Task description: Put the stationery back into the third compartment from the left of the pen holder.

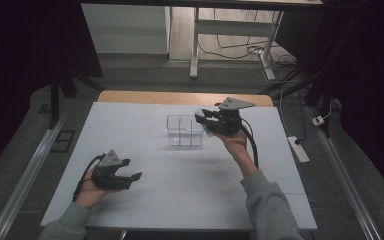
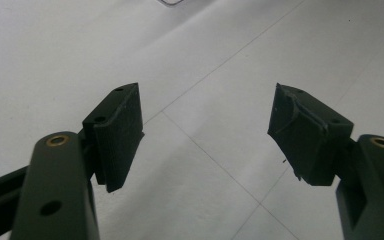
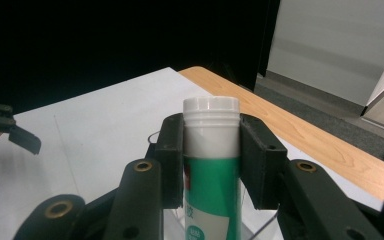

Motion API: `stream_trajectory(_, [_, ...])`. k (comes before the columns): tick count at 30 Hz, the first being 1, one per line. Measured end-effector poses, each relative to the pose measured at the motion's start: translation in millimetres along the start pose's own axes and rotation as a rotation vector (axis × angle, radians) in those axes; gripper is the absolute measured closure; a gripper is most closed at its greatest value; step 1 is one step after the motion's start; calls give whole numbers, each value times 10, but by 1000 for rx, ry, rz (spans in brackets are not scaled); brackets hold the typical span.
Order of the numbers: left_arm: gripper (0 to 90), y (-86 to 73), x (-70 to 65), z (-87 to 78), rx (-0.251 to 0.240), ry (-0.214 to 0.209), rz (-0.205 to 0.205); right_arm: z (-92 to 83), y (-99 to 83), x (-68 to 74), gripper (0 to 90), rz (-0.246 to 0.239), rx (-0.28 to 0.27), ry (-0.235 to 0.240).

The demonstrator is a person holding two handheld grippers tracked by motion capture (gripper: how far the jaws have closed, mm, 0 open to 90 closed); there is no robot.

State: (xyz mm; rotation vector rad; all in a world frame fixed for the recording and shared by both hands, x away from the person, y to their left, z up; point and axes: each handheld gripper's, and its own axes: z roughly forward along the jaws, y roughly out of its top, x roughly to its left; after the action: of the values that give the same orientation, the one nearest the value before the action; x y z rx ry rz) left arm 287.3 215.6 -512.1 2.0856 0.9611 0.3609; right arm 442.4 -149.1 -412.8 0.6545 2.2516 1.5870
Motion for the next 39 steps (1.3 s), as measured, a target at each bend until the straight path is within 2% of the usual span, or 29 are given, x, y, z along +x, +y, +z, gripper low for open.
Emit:
stream_trajectory(5, [296, 0, -2, 1, 1, -1, 1, 86, 11, -34, 643, 26, -24, -1])
stream_trajectory(19, [296, -9, 17, 11, 7, -2, 2, 331, 22, -154, 643, 65, -28, -37])
stream_trajectory(31, [296, -12, 20, 3, 3, -3, -1, 502, 58, -186, 642, 64, -25, -48])
stream_trajectory(39, [296, -17, 30, -1, 2, -3, -3, 592, -30, -239, 641, 76, -11, -58])
